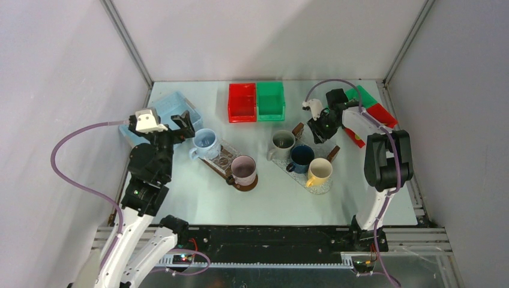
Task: Prepare toiletry sets of a toothbrush and toothpaste on the tray
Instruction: Place the toothpaste holder at the center of the board.
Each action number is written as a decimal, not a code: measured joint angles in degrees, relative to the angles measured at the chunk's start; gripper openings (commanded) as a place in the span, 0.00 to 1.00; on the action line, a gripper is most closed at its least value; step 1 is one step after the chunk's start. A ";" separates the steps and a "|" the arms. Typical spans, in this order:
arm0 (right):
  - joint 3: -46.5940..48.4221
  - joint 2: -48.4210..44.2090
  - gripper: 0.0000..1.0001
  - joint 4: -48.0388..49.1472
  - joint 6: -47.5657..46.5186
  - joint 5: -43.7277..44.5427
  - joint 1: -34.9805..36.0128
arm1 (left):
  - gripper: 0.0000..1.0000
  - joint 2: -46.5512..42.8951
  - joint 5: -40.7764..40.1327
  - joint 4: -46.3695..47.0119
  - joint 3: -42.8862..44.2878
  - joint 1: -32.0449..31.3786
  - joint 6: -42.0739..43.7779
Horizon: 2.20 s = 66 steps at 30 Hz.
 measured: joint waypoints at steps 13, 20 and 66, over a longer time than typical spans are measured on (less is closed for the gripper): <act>-0.85 -8.50 0.99 -0.50 6.14 -1.40 -3.80 | 1.00 0.00 0.92 0.22 0.00 0.02 0.00; -0.85 -13.03 0.99 -0.52 12.31 -1.36 -6.78 | 1.00 -0.02 0.92 0.22 0.00 0.02 0.00; -13.20 -37.94 0.99 12.20 45.59 11.61 -13.11 | 1.00 -0.04 1.11 0.70 0.00 0.02 0.04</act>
